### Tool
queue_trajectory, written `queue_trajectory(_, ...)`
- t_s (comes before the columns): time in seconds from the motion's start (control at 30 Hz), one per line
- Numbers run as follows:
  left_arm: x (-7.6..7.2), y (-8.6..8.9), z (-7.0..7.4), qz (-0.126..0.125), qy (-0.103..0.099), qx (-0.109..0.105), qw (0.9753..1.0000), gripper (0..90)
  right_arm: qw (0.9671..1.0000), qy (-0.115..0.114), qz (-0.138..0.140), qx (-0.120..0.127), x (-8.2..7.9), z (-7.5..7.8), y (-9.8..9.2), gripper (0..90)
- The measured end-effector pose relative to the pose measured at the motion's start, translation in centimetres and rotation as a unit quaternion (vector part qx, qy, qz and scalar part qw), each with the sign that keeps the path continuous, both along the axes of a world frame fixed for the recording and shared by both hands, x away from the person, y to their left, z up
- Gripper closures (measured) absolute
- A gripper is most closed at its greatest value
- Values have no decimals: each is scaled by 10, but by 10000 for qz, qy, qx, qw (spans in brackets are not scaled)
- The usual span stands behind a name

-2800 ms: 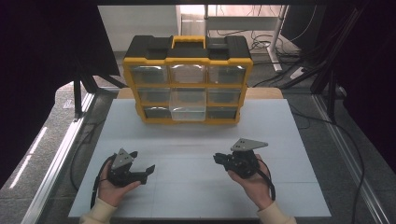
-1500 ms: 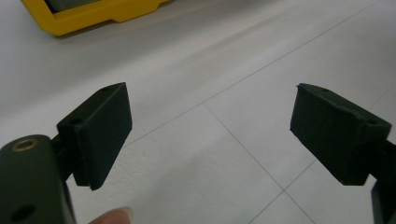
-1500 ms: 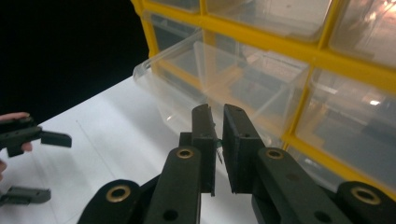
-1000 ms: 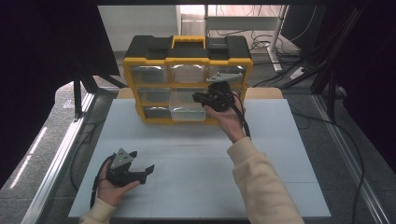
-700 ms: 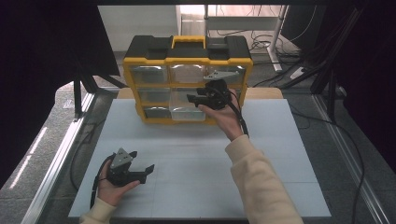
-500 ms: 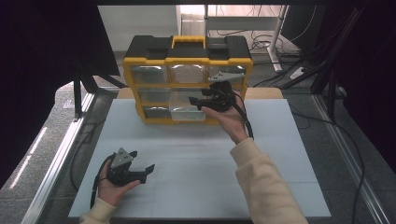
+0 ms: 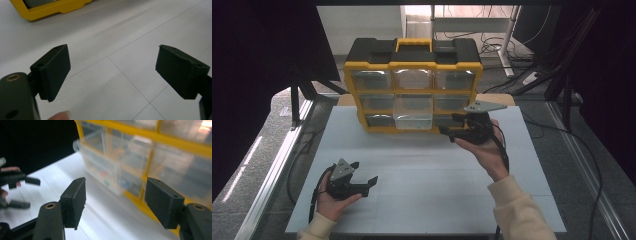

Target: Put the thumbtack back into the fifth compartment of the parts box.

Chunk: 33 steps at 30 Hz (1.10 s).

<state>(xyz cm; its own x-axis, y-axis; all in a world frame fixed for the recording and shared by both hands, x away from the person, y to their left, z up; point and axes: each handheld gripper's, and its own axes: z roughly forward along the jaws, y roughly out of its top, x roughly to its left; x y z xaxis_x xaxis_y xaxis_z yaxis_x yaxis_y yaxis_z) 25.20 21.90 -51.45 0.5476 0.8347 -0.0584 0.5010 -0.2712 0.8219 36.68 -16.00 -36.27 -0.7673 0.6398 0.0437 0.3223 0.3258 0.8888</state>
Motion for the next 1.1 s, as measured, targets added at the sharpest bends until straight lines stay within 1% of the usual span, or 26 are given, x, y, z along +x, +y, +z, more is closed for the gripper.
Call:
queue_trajectory(0.13,0,-2,-1,-11,4,-5,10000,129,10000,75,-39,35,-14,-13,-21,341)
queue_trajectory(0.17,-1,-2,0,-13,-1,2,10000,129,9999,104,-53,49,-20,-21,-29,340)
queue_trajectory(0.33,-1,-2,0,-27,-1,22,10000,129,9997,190,-127,64,-36,-42,-46,339)
queue_trajectory(0.37,-1,-2,0,-11,6,-6,10000,129,9996,213,-171,51,-41,-48,-51,340)
queue_trajectory(0.4,-1,-2,0,-22,9,8,10000,129,9995,229,-192,39,-43,-53,-54,340)
queue_trajectory(0.47,-1,-1,0,-24,9,14,10000,129,9992,286,-287,-27,-53,-67,-63,343)
queue_trajectory(0.57,-1,-1,0,-25,7,19,10000,129,9987,342,-388,-27,-63,-83,-74,345)
queue_trajectory(0.67,-1,-1,0,-21,7,16,10000,129,9982,371,-460,-54,-71,-96,-84,347)
queue_trajectory(0.77,-1,-2,0,-27,10,24,10000,130,9974,455,-559,-58,-79,-112,-96,347)
queue_trajectory(0.83,-1,-2,0,-30,10,27,10000,129,9968,484,-617,-160,-85,-121,-104,347)
queue_trajectory(0.97,-1,-2,0,-25,7,34,10000,130,9957,610,-681,-177,-91,-134,-112,346)
queue_trajectory(1.03,0,-2,0,-22,5,33,10000,130,9953,681,-665,-164,-93,-140,-115,346)
queue_trajectory(1.1,0,-1,-1,-18,6,40,10000,130,9953,684,-656,-180,-93,-141,-115,346)
